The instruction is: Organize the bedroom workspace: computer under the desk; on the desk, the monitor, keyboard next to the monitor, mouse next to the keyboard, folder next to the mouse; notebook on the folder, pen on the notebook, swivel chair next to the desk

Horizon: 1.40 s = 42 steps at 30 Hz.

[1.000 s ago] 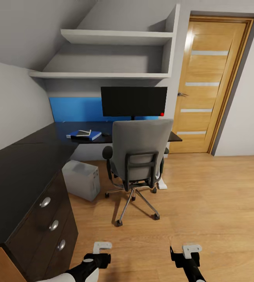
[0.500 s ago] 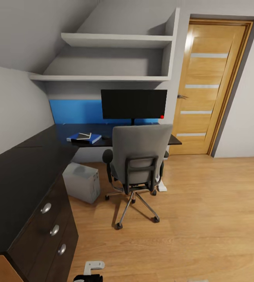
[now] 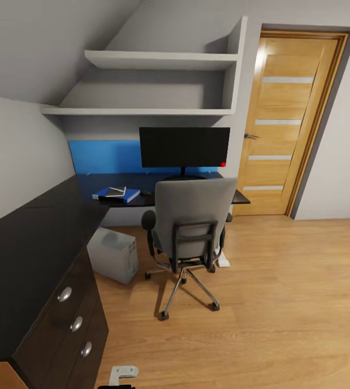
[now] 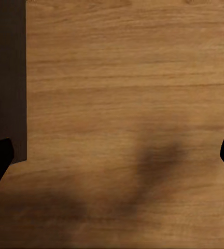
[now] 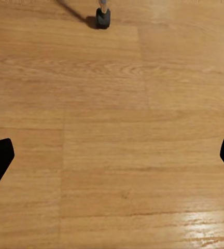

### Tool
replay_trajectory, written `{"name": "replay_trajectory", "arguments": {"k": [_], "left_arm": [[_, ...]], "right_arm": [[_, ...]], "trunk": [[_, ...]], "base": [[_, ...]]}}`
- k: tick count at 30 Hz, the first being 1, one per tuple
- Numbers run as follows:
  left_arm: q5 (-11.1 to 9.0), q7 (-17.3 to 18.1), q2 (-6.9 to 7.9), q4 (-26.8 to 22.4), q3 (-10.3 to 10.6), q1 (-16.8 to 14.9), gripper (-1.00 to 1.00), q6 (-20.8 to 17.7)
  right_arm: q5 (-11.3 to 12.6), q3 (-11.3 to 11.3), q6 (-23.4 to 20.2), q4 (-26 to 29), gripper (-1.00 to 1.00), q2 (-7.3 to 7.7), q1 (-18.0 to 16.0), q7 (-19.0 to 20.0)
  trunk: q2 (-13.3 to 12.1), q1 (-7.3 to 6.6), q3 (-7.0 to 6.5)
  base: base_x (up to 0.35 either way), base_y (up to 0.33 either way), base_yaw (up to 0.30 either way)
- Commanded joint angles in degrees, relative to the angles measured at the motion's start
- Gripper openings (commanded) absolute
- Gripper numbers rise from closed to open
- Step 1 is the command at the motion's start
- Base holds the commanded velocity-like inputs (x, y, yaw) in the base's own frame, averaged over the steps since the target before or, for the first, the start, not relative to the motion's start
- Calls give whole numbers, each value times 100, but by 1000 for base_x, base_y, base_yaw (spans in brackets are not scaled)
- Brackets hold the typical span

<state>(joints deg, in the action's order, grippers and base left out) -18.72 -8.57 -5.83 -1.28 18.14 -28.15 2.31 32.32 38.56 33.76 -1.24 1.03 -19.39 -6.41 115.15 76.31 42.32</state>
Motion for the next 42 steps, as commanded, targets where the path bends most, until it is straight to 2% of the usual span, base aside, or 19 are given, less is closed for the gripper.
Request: {"name": "replay_trajectory", "arguments": {"k": [1,16,42], "left_arm": [[-52,-15,7,5,49,-2,100,18],[-53,-4,105,5,51,3,100,15],[-53,4,124,5,58,2,100,-1]], "right_arm": [[10,50,16,-13,100,-3,-5,-27],[11,52,16,-12,100,-6,-3,-27],[10,52,16,-9,100,-6,-3,-27]], "trunk": [[-39,-24,-13],[-641,-353,-282],[-1683,-924,-749]], "base": [[0,0,0],[0,0,0],[0,0,0]]}}
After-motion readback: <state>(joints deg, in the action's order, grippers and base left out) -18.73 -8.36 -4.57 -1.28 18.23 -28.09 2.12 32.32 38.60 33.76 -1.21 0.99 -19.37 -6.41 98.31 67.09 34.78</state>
